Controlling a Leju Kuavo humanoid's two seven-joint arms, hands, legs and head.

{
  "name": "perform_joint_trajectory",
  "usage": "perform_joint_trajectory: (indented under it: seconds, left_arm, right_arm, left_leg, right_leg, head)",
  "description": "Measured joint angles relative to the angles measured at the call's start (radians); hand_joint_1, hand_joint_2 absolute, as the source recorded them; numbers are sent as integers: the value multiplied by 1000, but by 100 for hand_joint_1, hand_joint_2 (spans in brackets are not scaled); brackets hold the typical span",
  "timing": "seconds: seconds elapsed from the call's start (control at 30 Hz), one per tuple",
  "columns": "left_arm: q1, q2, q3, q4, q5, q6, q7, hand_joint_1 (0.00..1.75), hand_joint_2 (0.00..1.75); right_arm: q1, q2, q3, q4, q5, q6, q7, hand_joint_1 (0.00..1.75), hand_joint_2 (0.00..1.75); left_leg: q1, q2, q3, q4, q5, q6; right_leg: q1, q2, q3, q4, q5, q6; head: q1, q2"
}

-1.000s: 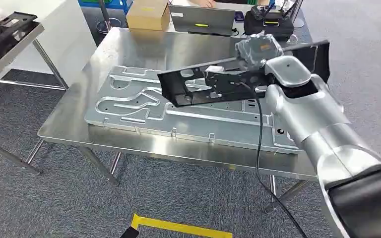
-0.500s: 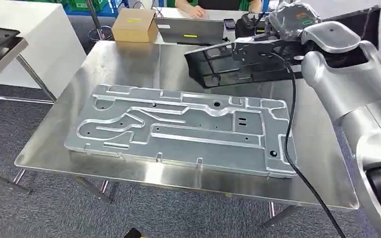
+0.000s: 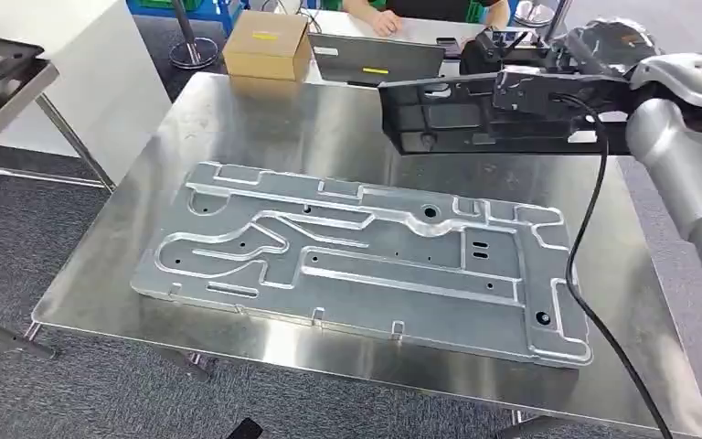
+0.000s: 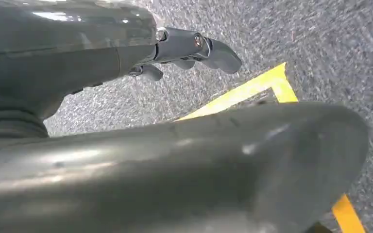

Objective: Take the parts from the cabinet and place them on the table.

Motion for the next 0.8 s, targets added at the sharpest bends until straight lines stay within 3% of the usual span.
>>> perform_joint_trajectory:
  seconds: [0.03,0.07,0.1,0.13,0.23,0.47,0.8]
  left_arm:
    - [-1,-4,0,0,0,0,0,0,0]
    - [-3,-4,0,0,1,2,-3,0,0]
    - [-5,-3,0,0,2,3,-3,0,0]
    - [-4,-3,0,0,2,2,-5,0,0]
    - [-3,-3,0,0,1,0,-11,0,0]
    - [-4,0,3,0,5,21,-44,0,0]
    - [-5,8,5,0,3,32,-56,0,0]
  right_arm:
    - [1,-2,-3,0,-2,1,-1,175,175]
    - [2,-6,-4,0,-3,1,-5,175,175]
    - [5,-9,-4,0,-3,-2,-6,175,175]
    - [12,-10,-4,0,-3,-7,-8,175,175]
    - [39,-19,-4,0,7,-30,-17,175,175]
    - [154,-11,8,1,51,-105,-16,175,175]
    - [247,40,41,10,65,-133,1,175,175]
  left_leg:
    - [-8,0,0,4,-3,-5]
    - [-5,0,-2,4,-5,-8]
    - [-8,1,-4,7,-15,-1]
    - [-6,2,-3,7,-11,-8]
    - [-4,3,-1,6,-9,-14]
    - [-2,4,1,2,-8,-18]
    - [-2,5,0,2,-10,-19]
  right_leg:
    - [6,1,3,-20,1,-9]
    - [5,-3,3,-28,7,-2]
    - [2,1,3,-31,8,15]
    - [5,2,4,-31,8,10]
    - [6,4,4,-30,9,6]
    - [6,6,4,-28,8,2]
    - [6,5,3,-28,5,0]
  head:
    - [0,0]
    - [0,0]
    - [0,0]
    - [0,0]
    - [0,0]
    - [0,0]
    - [0,0]
